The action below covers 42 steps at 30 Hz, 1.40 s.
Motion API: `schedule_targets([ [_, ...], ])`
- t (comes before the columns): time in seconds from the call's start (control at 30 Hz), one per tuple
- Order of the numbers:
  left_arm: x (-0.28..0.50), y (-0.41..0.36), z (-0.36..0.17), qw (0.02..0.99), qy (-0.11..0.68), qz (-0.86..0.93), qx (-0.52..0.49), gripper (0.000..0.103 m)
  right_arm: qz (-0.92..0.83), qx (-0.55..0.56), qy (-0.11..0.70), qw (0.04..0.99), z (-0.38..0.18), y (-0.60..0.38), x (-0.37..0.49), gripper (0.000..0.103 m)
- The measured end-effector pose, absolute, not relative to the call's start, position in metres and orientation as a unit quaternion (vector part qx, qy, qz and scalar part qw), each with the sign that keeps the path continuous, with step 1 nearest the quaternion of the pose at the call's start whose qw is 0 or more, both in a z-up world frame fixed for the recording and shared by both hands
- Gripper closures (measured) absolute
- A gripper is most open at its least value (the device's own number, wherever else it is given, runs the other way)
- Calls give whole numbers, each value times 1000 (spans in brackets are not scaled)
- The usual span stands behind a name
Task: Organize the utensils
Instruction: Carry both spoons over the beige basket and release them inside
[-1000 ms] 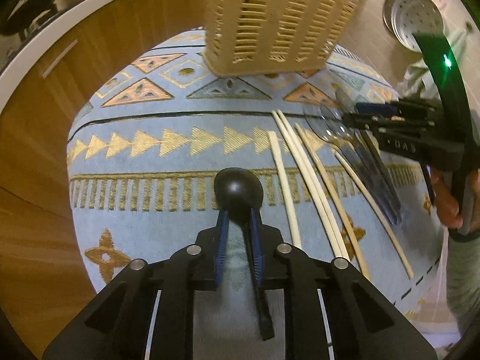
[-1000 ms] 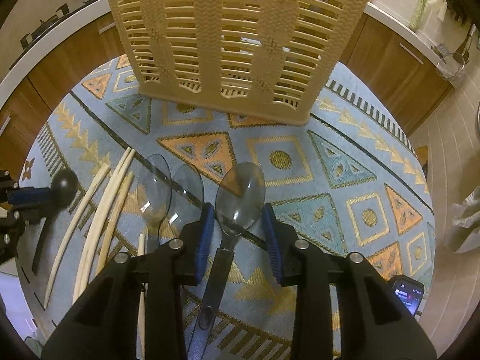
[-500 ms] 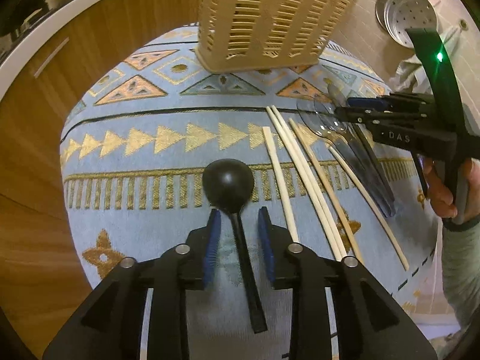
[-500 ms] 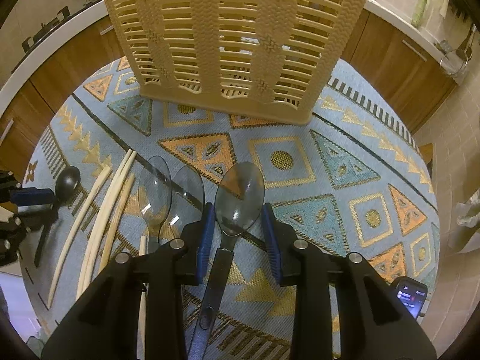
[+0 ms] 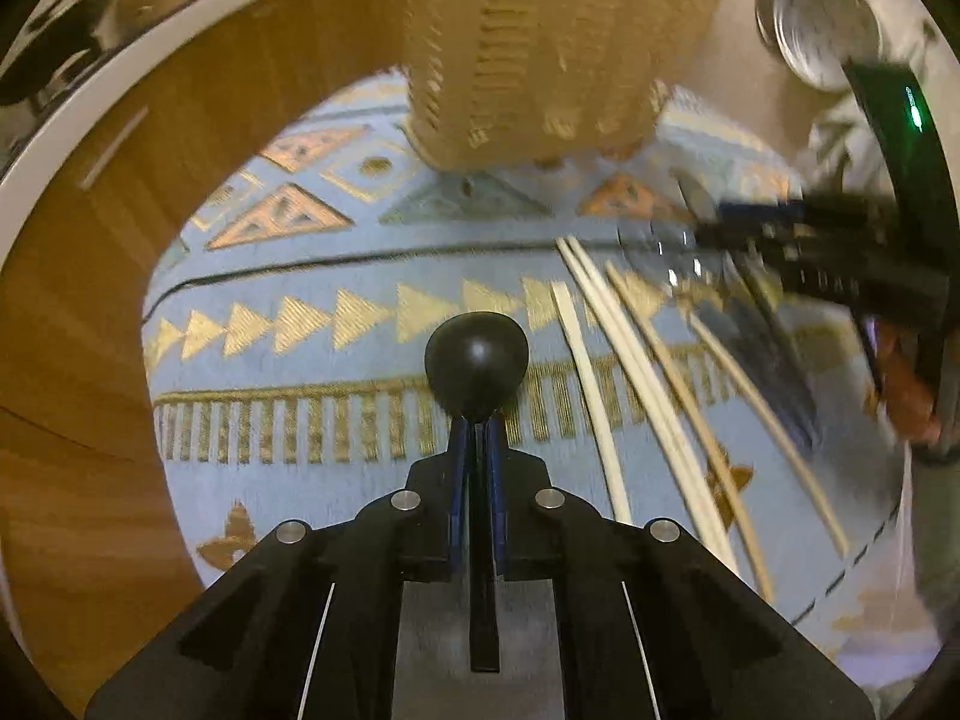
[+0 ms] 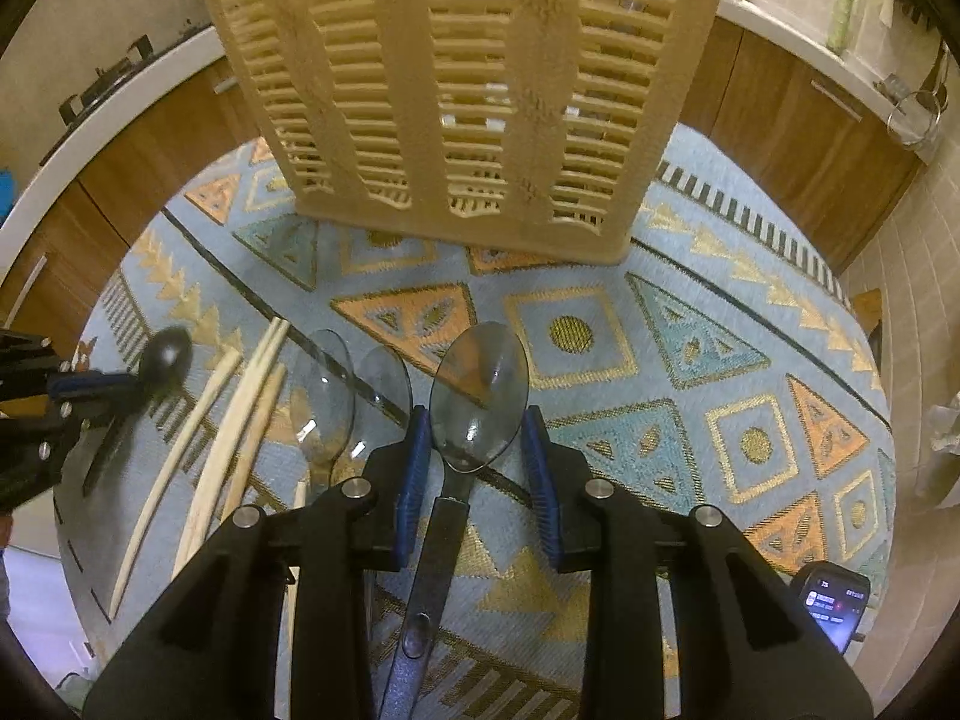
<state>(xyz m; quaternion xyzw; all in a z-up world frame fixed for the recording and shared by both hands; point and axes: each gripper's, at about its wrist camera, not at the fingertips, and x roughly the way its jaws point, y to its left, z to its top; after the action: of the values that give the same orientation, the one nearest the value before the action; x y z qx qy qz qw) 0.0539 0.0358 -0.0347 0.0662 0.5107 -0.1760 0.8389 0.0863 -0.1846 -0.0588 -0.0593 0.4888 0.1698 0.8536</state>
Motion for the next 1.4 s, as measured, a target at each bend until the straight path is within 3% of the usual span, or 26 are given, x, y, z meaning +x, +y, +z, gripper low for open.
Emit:
schedule_targets([
  [0.47,37,23,88,949,242,-201,-37,98,213,15,321,923,29,-207,46,75],
  [0.9,86,5,142,958,106,-232,-128,98,166,67,158,971,126,-232,55,75],
  [1.13,110,-20,141,973,58,-198,-108,98,102,98,97,985,157,-247,85,75],
  [1.4,133,-32,106,986,57,-144,-58,98,31,50,116,991,118,-237,129,75],
])
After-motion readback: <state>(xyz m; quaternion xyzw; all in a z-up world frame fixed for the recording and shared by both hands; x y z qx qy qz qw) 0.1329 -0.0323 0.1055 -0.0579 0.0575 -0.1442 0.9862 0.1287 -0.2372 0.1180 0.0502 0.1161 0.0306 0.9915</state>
